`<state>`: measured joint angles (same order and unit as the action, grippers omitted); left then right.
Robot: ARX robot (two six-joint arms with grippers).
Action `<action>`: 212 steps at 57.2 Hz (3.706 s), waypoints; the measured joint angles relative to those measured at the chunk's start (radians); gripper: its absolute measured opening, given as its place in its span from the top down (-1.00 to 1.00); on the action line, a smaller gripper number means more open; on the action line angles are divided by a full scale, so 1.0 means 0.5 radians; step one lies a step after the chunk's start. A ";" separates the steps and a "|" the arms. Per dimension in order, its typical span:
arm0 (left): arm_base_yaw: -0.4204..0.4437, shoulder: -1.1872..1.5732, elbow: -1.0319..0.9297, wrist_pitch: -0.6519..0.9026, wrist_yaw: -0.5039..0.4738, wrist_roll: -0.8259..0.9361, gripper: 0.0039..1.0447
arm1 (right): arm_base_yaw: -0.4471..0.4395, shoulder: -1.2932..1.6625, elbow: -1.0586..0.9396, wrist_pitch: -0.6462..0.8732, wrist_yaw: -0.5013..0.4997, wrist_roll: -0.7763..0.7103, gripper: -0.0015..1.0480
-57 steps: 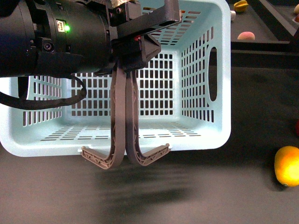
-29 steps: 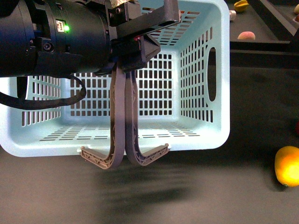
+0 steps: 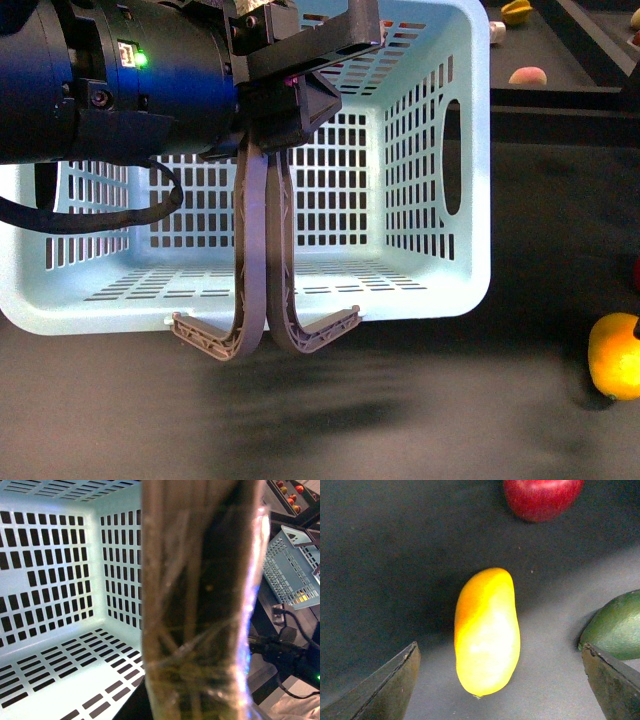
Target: Pick mango with right arm and hold basket with left
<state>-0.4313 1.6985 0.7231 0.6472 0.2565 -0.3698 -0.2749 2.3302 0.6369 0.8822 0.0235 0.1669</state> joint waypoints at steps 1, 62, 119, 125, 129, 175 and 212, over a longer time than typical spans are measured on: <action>0.000 0.000 0.000 0.000 0.000 0.000 0.84 | -0.001 0.046 0.031 -0.003 0.009 0.007 -0.85; 0.000 0.000 0.000 0.000 0.002 -0.001 0.84 | 0.043 0.768 0.758 -0.260 0.162 0.110 -0.61; 0.000 0.002 0.000 0.000 0.002 0.001 0.84 | 0.316 -0.582 0.237 -0.469 -0.290 0.269 -0.15; 0.000 0.002 0.000 0.000 0.002 0.000 0.84 | 0.442 -0.859 0.185 -0.561 -0.376 0.281 -0.15; 0.000 0.002 0.000 0.000 0.002 0.000 0.84 | 0.521 -1.015 0.171 -0.625 -0.420 0.290 -0.15; 0.002 0.002 0.000 0.000 0.002 0.002 0.84 | 1.284 -1.006 0.482 -0.897 -0.278 0.327 -0.15; 0.002 0.015 -0.014 -0.001 -0.004 0.003 0.84 | 1.164 -1.765 0.049 -0.787 -0.159 0.313 -0.85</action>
<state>-0.4301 1.7061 0.7162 0.6468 0.2546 -0.3683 0.3073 1.4475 0.6613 0.4885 -0.0563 0.3233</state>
